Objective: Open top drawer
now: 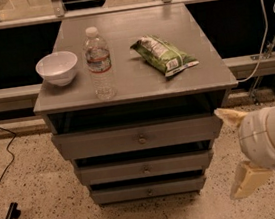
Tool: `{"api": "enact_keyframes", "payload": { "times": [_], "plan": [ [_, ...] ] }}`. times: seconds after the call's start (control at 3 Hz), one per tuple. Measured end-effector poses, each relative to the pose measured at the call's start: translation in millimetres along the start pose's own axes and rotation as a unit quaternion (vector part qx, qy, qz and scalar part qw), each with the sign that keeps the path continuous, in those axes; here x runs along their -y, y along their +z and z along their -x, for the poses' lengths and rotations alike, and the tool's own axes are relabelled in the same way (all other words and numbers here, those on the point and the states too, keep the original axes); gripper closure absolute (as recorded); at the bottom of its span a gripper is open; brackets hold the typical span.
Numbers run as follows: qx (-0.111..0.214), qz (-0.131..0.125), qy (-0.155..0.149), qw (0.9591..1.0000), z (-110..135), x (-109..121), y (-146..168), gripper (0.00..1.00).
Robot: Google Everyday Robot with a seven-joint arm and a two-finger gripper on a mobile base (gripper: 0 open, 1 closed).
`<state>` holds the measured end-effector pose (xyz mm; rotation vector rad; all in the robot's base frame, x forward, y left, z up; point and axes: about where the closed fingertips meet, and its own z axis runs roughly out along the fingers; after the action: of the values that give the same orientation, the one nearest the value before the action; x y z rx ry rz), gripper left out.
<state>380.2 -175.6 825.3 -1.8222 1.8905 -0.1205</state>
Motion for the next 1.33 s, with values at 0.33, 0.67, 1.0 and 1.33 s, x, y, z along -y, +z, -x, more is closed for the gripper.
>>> {"api": "enact_keyframes", "payload": {
  "times": [0.33,0.67,1.0,1.33],
  "plan": [
    [0.001,-0.027,-0.035,0.9990,-2.5,5.6,8.8,0.00],
    [0.001,-0.028,-0.036,0.9990,-2.1,6.7,8.1,0.00],
    [0.002,-0.015,-0.064,0.9978,1.4,11.5,35.2,0.00],
    [0.006,-0.006,-0.081,0.9967,4.1,16.0,76.4,0.00]
  ]
}}
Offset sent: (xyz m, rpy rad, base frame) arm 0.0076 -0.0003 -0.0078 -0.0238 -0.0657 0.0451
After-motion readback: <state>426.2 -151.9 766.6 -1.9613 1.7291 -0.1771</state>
